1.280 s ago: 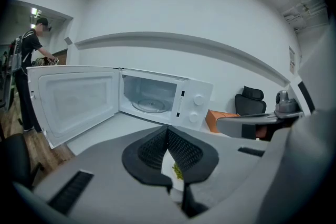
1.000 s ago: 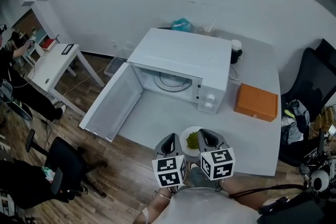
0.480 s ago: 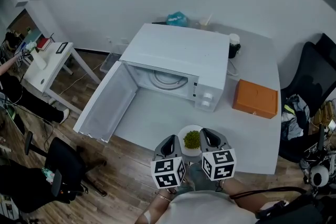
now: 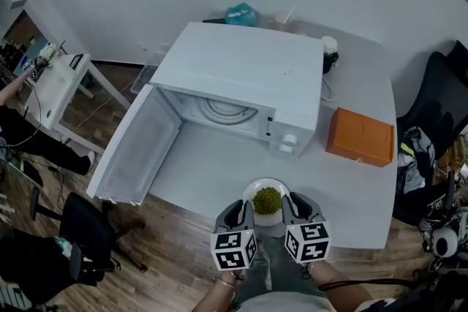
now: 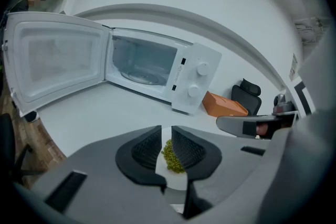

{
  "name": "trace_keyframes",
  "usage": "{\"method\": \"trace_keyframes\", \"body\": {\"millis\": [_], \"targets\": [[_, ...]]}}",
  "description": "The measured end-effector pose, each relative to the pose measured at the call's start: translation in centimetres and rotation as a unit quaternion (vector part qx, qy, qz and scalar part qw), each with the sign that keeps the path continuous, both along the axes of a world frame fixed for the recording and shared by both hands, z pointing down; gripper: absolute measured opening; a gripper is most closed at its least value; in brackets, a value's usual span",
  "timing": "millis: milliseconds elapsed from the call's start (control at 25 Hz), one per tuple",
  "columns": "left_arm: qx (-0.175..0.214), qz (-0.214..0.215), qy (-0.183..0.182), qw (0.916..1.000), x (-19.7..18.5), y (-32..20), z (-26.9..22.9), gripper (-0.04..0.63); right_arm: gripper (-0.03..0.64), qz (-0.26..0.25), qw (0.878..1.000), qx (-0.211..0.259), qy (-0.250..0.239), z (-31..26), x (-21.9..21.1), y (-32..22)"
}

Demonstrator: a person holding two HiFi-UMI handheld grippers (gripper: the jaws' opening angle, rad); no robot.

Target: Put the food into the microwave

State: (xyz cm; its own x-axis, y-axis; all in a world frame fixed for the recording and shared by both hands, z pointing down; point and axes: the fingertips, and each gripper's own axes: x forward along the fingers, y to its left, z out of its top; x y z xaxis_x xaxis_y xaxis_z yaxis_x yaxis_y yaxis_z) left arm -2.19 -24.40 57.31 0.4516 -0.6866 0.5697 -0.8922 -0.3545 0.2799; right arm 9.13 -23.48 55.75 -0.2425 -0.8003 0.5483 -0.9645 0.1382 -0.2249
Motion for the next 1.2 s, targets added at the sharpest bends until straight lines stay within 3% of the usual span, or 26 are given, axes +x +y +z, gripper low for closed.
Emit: {"method": "trace_keyframes", "body": {"millis": [480, 1200], "targets": [[-0.051, -0.033, -0.020, 0.9979, -1.2, 0.0, 5.8, 0.072, 0.052, 0.050, 0.997, -0.054, -0.007, 6.5, 2.5, 1.0], [-0.083, -0.056, -0.008, 0.9949, -1.2, 0.2, 7.7, 0.072, 0.052, 0.039, 0.995, -0.089, 0.006, 8.5, 1.9, 0.4]]}}
